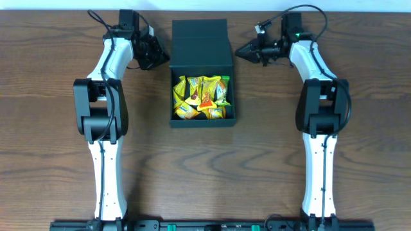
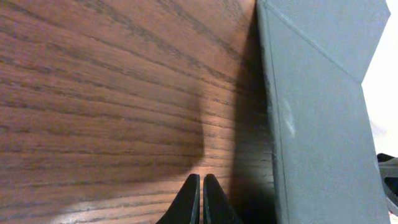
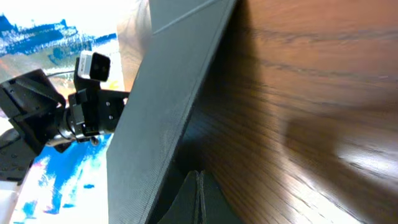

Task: Pack container
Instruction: 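Grasp the black lid with both grippers and swing it forward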

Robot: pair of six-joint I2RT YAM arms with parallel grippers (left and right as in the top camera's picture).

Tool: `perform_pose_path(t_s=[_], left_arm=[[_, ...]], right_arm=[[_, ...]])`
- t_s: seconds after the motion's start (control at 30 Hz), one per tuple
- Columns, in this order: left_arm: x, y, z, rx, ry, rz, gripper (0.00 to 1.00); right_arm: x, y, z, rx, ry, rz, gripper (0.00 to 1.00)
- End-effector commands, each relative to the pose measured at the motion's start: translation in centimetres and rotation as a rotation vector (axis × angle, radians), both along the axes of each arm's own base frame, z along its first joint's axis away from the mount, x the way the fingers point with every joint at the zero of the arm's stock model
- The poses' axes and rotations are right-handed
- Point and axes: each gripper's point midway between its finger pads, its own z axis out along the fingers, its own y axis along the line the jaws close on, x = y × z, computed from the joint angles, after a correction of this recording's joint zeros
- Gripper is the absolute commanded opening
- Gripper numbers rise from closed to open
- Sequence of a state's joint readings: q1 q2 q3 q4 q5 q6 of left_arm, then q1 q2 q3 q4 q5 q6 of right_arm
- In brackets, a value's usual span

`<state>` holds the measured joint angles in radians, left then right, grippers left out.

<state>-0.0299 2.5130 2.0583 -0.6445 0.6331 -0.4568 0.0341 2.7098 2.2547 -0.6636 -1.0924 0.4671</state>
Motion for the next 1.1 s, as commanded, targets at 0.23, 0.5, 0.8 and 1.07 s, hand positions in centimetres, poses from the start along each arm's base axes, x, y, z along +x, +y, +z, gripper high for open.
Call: perform_pose_path(t_s=[0.23,0.5,0.8,1.07], left_arm=[[0.1,-1.4,-0.9,-0.057,0.02,0.001,0.06],[0.9,-2.2,-0.5,-0.07,-0.013,0.005,0.06],[1.6,-2.8,0.4,-0.107,-0.055,-0.007,0.05],[2.1,-3.9,1.7,-0.178,-0.117,-0.06,0.06]], right_arm=[[-0.9,1.1,-1.9,0.01,0.062,0.019,0.01],[-1.2,2.2,-2.6,0.048,0.073,0.04,0.01],[0.0,3.4,-0.1,0.149,-0.037,0.079,0.01],[0.1,3.9,1.9,0.231,-0.111,0.134,0.02]])
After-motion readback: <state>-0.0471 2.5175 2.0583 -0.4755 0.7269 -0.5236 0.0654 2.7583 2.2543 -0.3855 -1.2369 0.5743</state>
